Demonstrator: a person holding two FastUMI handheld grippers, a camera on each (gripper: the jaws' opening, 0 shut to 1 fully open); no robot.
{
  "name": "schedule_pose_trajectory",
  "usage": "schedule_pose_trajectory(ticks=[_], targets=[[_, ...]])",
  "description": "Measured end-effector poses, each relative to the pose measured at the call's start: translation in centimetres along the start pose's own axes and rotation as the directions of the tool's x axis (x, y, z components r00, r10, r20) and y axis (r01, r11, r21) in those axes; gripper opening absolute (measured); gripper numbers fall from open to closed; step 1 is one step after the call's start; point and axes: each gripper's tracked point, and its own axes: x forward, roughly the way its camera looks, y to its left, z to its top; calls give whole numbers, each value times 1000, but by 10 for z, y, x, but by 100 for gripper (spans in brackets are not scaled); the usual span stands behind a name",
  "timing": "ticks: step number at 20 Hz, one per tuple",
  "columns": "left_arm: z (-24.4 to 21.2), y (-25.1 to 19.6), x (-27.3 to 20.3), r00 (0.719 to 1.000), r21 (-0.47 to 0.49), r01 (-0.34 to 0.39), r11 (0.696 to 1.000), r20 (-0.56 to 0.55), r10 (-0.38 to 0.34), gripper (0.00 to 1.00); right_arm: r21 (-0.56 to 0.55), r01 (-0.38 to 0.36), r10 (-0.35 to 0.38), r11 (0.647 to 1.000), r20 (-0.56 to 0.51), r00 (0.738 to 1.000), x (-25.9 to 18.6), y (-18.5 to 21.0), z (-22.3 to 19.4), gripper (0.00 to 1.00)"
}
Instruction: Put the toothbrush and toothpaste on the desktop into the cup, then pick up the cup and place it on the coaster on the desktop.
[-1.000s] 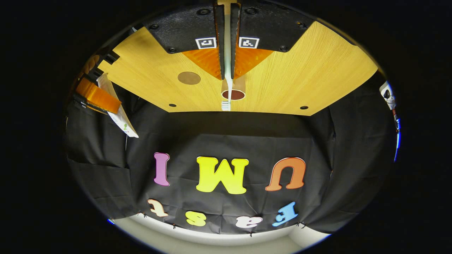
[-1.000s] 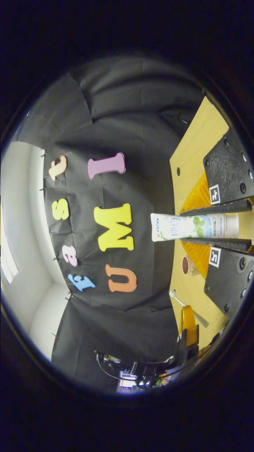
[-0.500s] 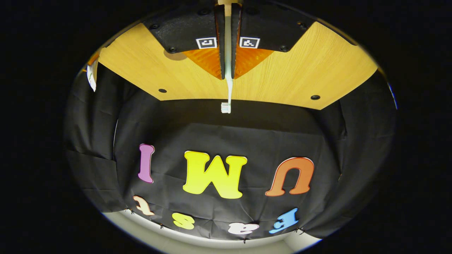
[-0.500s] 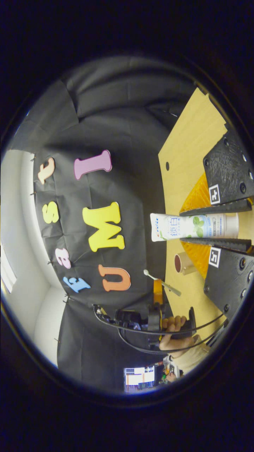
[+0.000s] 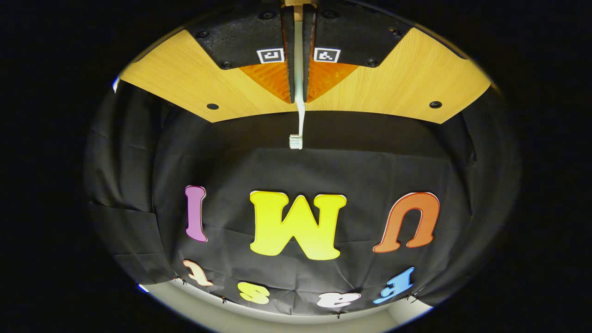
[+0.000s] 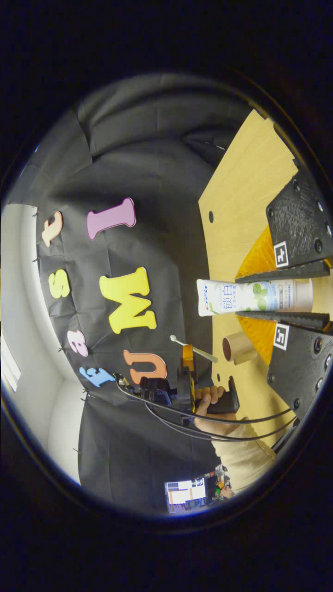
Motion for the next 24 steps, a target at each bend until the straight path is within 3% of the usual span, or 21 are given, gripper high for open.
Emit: schedule_pose_trajectory(ticks=[16, 19, 20, 22, 24], targets=[[-20, 15, -16, 997, 6, -54, 999, -62, 55, 10, -14, 4, -5, 1000, -32, 999, 5, 5, -13, 29], [-32, 22, -31, 993, 33, -83, 996, -79, 86, 76, -19, 2, -3, 1000, -37, 999, 8, 10, -15, 29], [-33, 24, -34, 993, 32, -88, 996, -71, 90, 77, -20, 2, -3, 1000, -40, 999, 10, 12, -15, 29], [-34, 29, -42, 994, 28, -96, 995, -46, 97, 92, -17, 0, -1, 1000, -38, 999, 15, 16, -12, 29], [-35, 37, -53, 993, 30, -116, 993, -29, 117, 98, -20, -8, 7, 1000, -37, 999, 21, 22, -7, 31]])
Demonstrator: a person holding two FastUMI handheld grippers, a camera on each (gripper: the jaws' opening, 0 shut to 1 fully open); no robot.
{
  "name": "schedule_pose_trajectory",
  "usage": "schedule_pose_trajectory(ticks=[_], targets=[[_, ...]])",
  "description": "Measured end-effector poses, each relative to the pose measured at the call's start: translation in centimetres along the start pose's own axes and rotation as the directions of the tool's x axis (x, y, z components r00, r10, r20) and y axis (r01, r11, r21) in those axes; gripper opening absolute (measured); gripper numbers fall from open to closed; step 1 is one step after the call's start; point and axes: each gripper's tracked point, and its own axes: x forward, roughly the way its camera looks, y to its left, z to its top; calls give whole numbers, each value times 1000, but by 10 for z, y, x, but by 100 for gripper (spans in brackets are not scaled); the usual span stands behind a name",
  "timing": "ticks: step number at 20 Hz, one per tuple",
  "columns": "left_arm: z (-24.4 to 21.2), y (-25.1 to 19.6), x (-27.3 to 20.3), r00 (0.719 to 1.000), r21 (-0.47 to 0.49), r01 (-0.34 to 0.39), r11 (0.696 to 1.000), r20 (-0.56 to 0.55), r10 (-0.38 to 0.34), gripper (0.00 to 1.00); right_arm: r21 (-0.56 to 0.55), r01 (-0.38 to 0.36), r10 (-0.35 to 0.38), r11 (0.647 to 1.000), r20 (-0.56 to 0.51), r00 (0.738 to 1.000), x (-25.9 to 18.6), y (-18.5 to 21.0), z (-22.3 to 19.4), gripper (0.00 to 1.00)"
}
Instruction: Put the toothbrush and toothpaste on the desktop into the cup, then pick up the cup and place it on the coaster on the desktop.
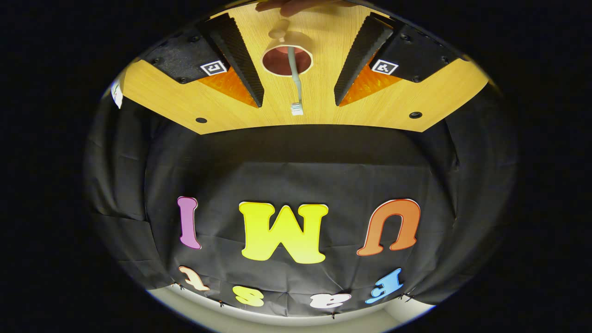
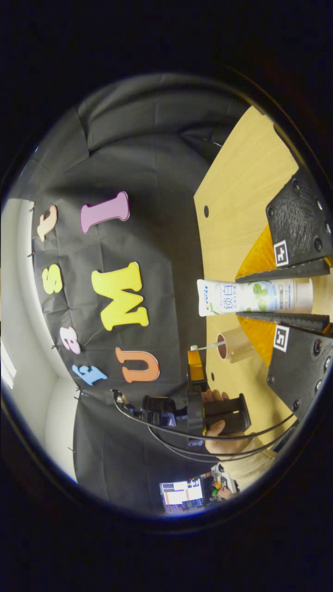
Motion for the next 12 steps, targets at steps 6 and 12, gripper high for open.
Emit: schedule_pose_trajectory(ticks=[6, 12], targets=[[-7, 24, -39, 998, -28, -46, 999, 40, 47, 98, -5, -27, 27, 1000, 18, 999, 37, 21, 30, 31], [-16, 41, -78, 995, -5, -77, 997, 67, 77, 97, -7, -82, 82, 997, 18, 996, 96, 58, 66, 31]])
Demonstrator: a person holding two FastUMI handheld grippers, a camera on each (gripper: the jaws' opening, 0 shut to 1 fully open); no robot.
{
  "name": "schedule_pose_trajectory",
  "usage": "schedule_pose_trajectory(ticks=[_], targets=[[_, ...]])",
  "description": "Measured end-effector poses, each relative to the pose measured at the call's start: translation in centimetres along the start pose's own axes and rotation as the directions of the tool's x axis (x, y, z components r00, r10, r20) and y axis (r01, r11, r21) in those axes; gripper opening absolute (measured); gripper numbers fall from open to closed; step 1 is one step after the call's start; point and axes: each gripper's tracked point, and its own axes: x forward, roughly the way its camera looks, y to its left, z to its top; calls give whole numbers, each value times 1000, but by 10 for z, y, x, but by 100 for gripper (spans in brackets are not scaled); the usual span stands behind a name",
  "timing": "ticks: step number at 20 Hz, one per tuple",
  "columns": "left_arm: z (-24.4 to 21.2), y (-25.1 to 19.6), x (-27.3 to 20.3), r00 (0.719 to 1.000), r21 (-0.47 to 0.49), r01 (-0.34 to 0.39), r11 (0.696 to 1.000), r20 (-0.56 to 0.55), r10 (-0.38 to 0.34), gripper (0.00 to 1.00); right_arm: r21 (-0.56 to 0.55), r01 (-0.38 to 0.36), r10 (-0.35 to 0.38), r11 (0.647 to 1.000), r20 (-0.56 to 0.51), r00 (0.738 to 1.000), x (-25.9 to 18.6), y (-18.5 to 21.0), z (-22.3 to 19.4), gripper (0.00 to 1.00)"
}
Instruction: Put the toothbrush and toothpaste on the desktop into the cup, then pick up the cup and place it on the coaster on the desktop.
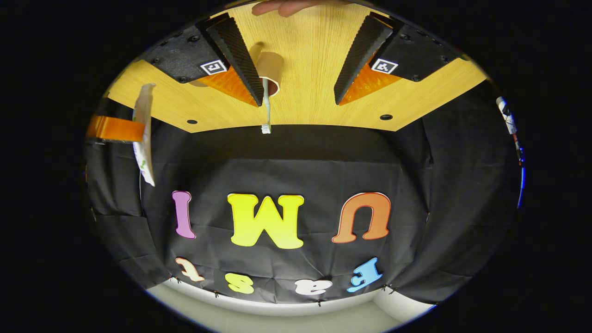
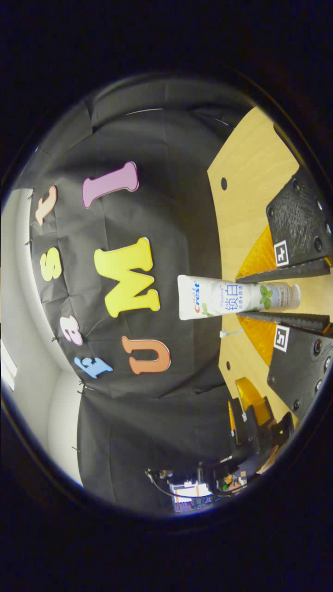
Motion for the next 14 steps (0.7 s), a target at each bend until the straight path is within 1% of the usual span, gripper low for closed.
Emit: schedule_pose_trajectory(ticks=[2, 4, 5, 8, 11, 14], targets=[[-2, 6, -10, 1000, 8, -10, 1000, 9, 10, 97, -25, -4, 4, 1000, 0, 1000, 21, 10, 3, 31], [-6, 17, -17, 999, 28, -42, 999, 16, 42, 97, -44, -19, 18, 999, -9, 1000, 41, 22, 3, 31], [-9, 20, -20, 999, 22, -52, 998, 16, 52, 97, -47, -29, 28, 998, -17, 999, 51, 28, 2, 31], [-20, 21, -28, 999, -12, -46, 999, -6, 46, 97, -25, -62, 60, 998, -50, 997, 81, 48, -3, 31], [-26, 31, -34, 998, -12, -65, 998, -18, 65, 97, -40, -72, 69, 997, -73, 995, 110, 64, -5, 31], [-30, 35, -34, 998, -23, -66, 998, -23, 65, 97, -51, -89, 85, 995, -75, 994, 130, 81, -6, 31]])
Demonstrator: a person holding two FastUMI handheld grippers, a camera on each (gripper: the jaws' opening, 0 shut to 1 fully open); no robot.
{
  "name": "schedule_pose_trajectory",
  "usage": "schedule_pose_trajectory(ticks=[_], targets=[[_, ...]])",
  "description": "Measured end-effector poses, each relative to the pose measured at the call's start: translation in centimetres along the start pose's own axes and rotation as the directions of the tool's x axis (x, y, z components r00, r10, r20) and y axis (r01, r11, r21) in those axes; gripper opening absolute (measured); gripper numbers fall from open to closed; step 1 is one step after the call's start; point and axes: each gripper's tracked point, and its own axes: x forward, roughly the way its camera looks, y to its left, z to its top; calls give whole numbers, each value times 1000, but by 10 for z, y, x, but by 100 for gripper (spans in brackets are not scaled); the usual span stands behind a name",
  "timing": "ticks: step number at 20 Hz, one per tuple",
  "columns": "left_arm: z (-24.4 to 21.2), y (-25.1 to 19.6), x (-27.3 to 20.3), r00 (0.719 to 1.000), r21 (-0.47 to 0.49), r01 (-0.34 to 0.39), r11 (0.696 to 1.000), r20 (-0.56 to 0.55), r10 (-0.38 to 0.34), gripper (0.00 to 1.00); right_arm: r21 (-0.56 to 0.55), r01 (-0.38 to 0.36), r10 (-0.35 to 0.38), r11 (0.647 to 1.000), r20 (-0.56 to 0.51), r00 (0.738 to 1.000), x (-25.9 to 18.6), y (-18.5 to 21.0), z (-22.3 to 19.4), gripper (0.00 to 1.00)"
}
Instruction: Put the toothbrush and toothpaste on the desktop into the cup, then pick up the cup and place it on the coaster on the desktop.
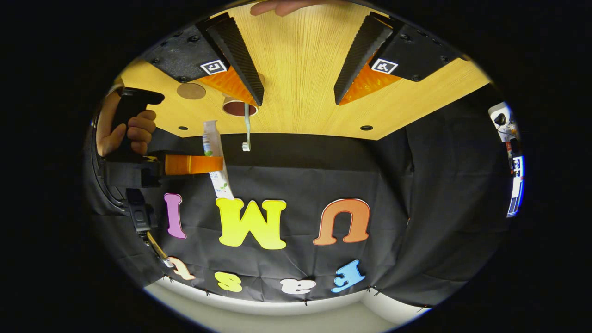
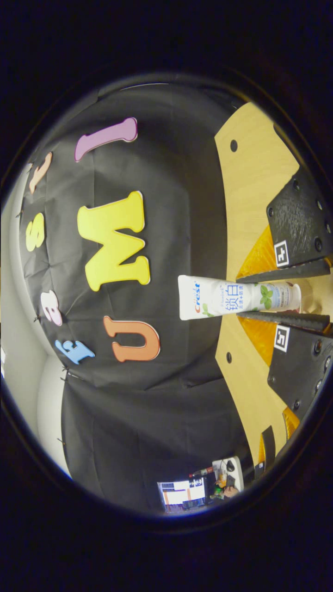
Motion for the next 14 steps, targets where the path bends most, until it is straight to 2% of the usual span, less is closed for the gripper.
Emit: schedule_pose_trajectory(ticks=[5, 9, 13, 14], targets=[[-3, 3, -3, 1000, 2, 8, 1000, -6, -8, 97, -27, 13, -15, 1000, -44, 999, 14, 1, -16, 32], [-1, -3, -3, 1000, 11, 22, 1000, 1, -22, 97, 2, 18, -18, 1000, -80, 997, 17, -2, -25, 33], [-6, -6, -1, 999, 4, 30, 1000, -17, -30, 97, -5, 17, -17, 1000, -50, 999, 6, -6, -12, 34], [-8, -7, 0, 999, 2, 29, 1000, -23, -29, 97, 4, 9, -9, 1000, -44, 999, 1, -6, -9, 58]])
